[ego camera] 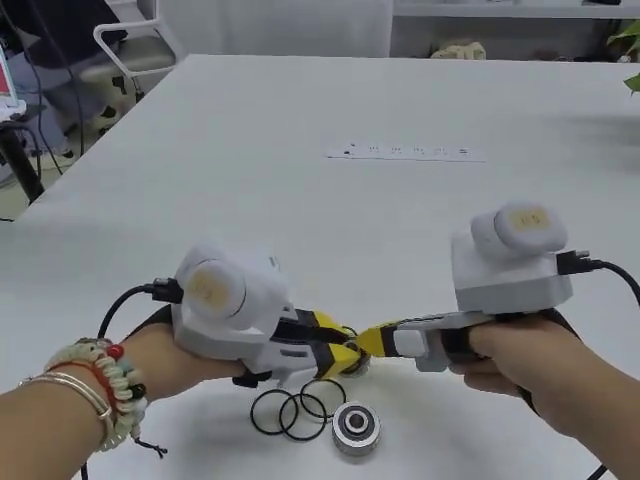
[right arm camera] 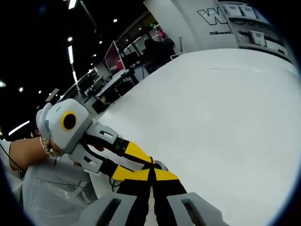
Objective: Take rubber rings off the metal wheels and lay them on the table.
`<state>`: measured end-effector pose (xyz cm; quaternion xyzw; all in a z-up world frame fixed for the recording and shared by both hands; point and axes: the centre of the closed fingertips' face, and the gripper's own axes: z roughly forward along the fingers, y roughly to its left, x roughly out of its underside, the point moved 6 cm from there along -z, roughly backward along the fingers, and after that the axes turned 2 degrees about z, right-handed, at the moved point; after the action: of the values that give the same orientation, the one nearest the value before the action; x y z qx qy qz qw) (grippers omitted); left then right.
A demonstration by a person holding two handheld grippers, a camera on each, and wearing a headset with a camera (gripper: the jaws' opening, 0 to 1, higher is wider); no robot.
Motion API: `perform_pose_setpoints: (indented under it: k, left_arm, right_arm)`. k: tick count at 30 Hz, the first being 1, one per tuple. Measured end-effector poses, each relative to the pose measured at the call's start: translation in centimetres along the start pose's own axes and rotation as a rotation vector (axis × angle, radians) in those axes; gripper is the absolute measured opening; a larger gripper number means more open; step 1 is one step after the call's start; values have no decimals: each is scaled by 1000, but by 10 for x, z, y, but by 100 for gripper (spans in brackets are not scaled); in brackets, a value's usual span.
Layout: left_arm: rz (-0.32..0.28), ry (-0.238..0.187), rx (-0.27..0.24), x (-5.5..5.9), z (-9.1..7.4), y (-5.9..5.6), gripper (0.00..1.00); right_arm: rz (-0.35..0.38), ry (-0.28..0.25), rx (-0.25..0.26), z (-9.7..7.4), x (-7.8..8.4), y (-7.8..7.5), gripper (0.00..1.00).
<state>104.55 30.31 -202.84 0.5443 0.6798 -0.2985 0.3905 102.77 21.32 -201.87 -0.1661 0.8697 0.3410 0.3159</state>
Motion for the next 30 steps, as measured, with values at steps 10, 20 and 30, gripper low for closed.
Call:
perform_pose_setpoints:
  k: [10,20,30]
  left_arm:
    - [48,2,7,-15,-14,2,16]
    - [62,-48,-3,-33,-35,5,33]
    - [83,-52,-13,-43,-54,4,50]
  right_arm:
    - [2,-9,6,-1,-2,1,0]
    - [0,-38,-5,-4,-10,4,0]
    - [-13,-65,-23,-9,-18,13,0]
